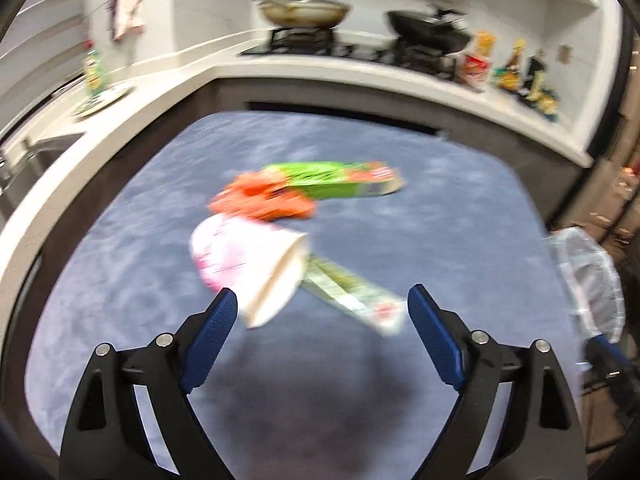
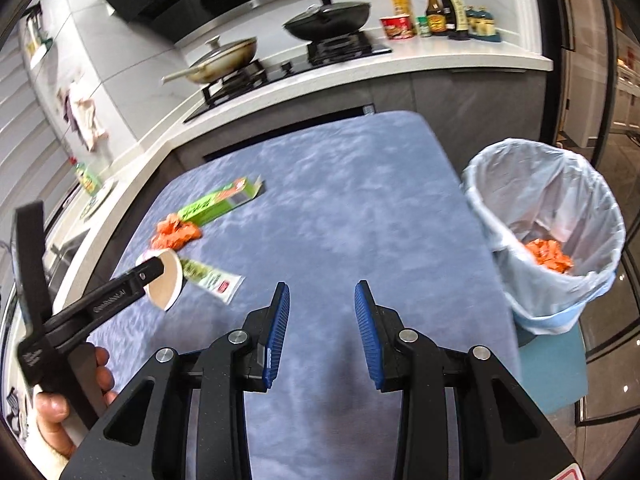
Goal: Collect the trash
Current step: 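Grasp the pink paper cup rim with the left gripper and lift it, then grasp the green tube with the right gripper while the left gripper holds the cup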
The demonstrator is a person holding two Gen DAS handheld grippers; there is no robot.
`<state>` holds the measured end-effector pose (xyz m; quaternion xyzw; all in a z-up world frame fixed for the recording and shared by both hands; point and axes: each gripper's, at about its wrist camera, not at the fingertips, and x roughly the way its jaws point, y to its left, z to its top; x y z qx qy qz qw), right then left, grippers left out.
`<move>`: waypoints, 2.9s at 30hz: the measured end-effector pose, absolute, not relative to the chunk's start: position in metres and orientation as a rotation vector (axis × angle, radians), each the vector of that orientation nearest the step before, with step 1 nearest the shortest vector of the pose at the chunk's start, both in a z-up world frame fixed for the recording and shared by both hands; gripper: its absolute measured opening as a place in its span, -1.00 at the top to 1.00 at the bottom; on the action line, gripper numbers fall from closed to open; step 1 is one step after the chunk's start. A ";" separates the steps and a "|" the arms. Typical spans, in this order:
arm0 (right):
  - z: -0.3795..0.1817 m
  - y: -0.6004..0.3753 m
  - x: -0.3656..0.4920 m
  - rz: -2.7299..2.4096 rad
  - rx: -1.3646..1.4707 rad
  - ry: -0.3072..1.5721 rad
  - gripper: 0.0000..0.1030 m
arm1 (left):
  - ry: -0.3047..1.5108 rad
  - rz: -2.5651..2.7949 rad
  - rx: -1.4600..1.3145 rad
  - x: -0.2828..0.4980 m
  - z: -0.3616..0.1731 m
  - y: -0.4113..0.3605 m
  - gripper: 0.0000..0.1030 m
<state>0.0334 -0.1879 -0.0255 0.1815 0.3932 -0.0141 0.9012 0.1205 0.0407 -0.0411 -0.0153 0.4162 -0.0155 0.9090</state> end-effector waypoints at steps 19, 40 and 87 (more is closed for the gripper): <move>-0.058 -0.136 0.077 0.041 0.333 0.912 0.35 | 0.915 0.009 0.042 0.152 -0.093 0.075 0.11; -0.082 -0.068 0.159 0.212 0.215 0.938 0.06 | 0.936 -0.065 -0.006 0.156 -0.075 0.105 0.93; -0.081 -0.200 -0.004 -0.044 0.346 0.919 0.84 | 0.954 -0.333 0.033 0.090 -0.054 0.000 0.94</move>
